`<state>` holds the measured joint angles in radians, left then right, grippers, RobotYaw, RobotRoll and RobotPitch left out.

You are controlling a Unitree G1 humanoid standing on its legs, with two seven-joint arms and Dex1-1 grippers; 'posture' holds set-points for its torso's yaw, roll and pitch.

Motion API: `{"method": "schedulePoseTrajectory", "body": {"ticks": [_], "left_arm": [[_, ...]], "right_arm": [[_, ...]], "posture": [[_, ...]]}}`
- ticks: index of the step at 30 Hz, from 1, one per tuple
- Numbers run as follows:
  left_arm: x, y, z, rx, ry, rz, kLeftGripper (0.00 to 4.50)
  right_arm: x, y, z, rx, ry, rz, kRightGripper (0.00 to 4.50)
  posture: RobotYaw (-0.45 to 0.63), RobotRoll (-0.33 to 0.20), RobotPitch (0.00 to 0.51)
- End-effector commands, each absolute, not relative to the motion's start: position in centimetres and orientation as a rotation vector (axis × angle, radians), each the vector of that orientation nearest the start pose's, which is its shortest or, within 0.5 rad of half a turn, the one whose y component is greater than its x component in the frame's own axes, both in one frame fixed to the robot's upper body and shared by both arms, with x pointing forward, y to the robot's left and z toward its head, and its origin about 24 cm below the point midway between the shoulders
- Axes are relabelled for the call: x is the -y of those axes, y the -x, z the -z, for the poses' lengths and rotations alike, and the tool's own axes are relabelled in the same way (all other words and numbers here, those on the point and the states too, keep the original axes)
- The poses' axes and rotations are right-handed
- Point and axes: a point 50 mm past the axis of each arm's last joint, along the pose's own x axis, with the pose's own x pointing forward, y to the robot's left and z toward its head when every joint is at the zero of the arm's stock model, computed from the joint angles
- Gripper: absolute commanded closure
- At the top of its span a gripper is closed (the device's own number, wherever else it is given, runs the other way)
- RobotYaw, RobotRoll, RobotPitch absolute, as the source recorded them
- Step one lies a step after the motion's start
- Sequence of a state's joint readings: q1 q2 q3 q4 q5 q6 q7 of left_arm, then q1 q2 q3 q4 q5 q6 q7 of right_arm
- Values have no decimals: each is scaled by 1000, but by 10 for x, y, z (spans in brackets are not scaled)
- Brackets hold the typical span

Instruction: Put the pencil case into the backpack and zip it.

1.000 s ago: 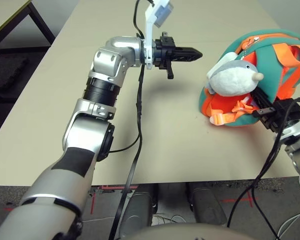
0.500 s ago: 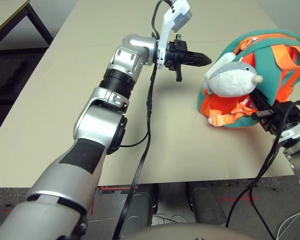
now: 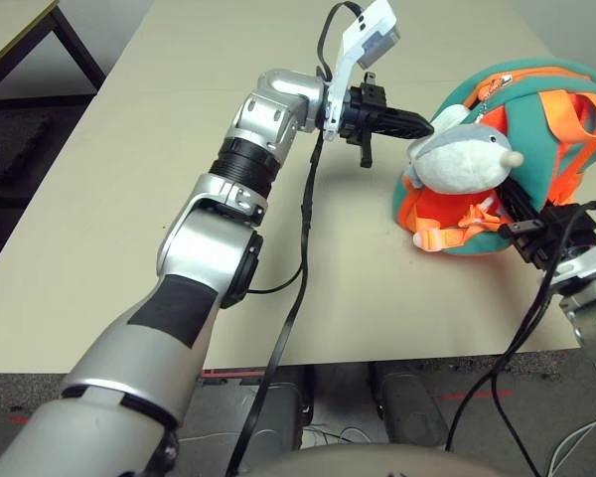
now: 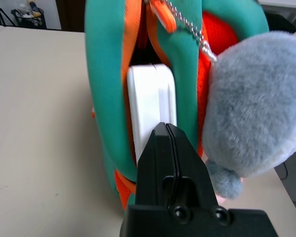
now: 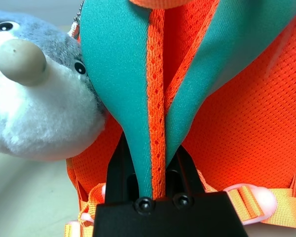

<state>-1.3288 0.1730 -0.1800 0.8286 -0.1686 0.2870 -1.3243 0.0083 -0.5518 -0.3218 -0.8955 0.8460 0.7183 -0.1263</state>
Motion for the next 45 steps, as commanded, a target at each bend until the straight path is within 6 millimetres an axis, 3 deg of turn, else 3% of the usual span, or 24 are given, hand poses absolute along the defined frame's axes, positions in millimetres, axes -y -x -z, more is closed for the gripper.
{"method": "schedulePoseTrajectory", "body": {"ticks": [1,21,27,33,37,40,41,45], "left_arm": [[-22,-367,-245,-50,-346,1563,4500],[19,-367,-222,-58,-221,1515,4500],[36,-359,-222,-37,-191,1556,4500],[51,-348,-208,-73,-200,1625,4500],[45,-349,-214,-62,-199,1627,4500],[24,-353,-240,-15,-211,1613,4500],[15,-354,-251,6,-218,1600,4053],[-22,-357,-286,56,-282,1536,2948]], "right_arm": [[189,-195,-201,150,-9,-242,4290],[186,-193,-200,142,-17,-239,4290],[187,-192,-198,131,-17,-241,4290],[188,-193,-197,124,-15,-243,4290],[188,-193,-196,121,-15,-246,4290],[190,-194,-194,119,-13,-248,4290],[191,-194,-194,119,-10,-249,4290],[196,-196,-194,122,-1,-241,4290]], "posture": [[-213,0,181],[-230,0,192],[-232,0,193],[-225,0,194],[-211,0,185],[-202,0,173],[-200,0,171],[-179,0,161]]}}
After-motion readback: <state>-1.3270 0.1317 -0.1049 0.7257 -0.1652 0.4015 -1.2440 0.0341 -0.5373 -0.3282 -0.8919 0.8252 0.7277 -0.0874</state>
